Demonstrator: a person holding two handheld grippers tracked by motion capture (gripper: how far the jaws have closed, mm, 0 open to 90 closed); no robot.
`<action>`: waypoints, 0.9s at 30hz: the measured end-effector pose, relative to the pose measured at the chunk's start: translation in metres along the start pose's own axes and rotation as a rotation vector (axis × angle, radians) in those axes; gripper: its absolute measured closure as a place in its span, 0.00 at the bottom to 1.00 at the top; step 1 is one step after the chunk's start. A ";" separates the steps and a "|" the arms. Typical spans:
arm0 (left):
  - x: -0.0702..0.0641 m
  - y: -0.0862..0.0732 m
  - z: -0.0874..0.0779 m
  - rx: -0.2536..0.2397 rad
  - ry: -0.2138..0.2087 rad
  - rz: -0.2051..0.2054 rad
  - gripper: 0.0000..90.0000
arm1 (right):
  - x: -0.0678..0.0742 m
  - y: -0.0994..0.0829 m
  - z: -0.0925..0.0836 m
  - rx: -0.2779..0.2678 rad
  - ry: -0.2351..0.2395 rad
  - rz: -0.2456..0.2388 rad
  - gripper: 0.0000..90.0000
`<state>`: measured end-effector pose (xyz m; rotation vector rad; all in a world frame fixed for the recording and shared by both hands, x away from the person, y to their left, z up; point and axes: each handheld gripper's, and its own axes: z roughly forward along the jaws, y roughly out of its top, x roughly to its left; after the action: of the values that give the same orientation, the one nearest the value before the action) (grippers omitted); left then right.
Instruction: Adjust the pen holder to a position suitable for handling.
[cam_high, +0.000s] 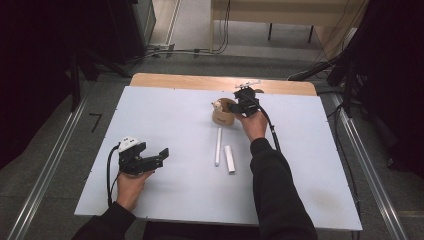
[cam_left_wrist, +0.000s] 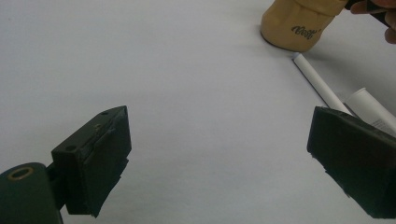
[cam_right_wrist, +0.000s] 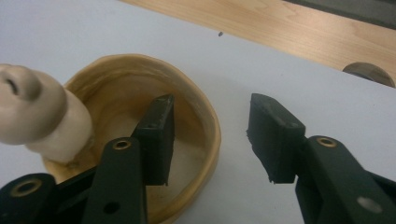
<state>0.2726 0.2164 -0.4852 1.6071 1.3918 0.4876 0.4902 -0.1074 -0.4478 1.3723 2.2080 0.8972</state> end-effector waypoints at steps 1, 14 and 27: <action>0.000 0.000 0.000 -0.001 0.001 0.000 0.07 | 0.000 0.001 0.002 0.012 0.001 0.002 0.57; 0.000 0.000 0.000 0.001 -0.005 -0.002 0.07 | -0.001 0.005 0.018 0.110 0.048 0.013 0.78; 0.000 0.000 0.000 0.004 -0.005 -0.002 0.07 | 0.002 0.005 0.016 0.126 0.014 -0.032 0.82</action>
<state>0.2724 0.2164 -0.4853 1.6093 1.3917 0.4794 0.5026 -0.0987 -0.4558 1.3856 2.3255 0.7695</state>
